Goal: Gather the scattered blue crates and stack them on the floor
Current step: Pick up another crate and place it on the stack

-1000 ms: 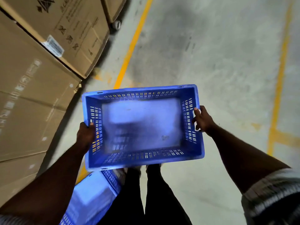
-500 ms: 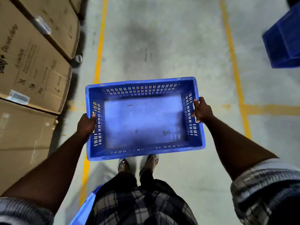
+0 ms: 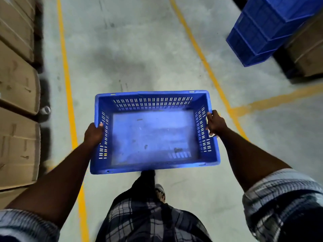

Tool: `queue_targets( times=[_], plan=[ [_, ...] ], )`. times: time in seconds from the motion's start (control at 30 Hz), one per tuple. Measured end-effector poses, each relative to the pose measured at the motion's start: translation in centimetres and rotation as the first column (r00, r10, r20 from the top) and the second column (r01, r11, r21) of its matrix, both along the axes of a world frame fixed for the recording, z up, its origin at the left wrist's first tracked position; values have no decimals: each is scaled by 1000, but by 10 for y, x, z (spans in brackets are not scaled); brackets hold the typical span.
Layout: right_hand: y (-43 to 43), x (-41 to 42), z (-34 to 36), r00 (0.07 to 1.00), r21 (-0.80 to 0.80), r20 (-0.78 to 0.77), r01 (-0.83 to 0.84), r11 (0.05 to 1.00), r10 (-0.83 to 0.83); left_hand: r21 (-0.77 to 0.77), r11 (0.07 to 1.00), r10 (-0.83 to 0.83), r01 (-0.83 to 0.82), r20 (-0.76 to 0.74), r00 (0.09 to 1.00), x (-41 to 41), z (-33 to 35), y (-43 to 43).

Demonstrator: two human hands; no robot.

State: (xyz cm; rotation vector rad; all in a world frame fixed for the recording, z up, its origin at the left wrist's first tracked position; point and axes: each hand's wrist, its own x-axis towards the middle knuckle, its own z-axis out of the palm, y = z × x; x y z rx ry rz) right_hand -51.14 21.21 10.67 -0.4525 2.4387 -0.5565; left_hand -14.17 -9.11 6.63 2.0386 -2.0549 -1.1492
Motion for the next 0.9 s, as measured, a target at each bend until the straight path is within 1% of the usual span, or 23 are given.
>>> queue_targets(
  times=[0.1,0.17,0.3,0.4,0.47,0.67,0.73,0.8,0.87,0.9],
  plan=[
    [-14,-27,0,999,15,-29,32,999,-32,4,999,-48,48,21,999,-47,2,-25],
    [-24,-47,2,998,57,-61,13,998,-9,17,996,-88,88,11,996,-78,4,-48],
    [-46,-93,3,993,151,-108,60,987,-43,30,986,-164,164,-13,986,-136,13,-93],
    [-66,-117,6,986,140,-155,78,987,-56,5,971,-239,240,-30,970,-182,22,-123],
    [-79,-131,7,975,104,-173,159,982,-139,9,966,-257,258,-37,966,-205,24,-141],
    [-112,-185,16,932,44,-96,354,934,-349,2,945,-326,326,-48,944,-283,29,-182],
    [-119,-205,20,931,61,-122,354,933,-345,-17,940,-342,342,-40,939,-312,31,-192],
    [-124,-231,22,938,54,-171,314,948,-301,-45,931,-365,363,-40,930,-347,31,-202],
    [-126,-260,21,951,6,-122,286,958,-283,-80,920,-389,385,-44,920,-381,32,-210],
    [-129,-277,21,957,12,-90,278,960,-276,-96,914,-399,393,-46,916,-400,33,-214]
  ],
)
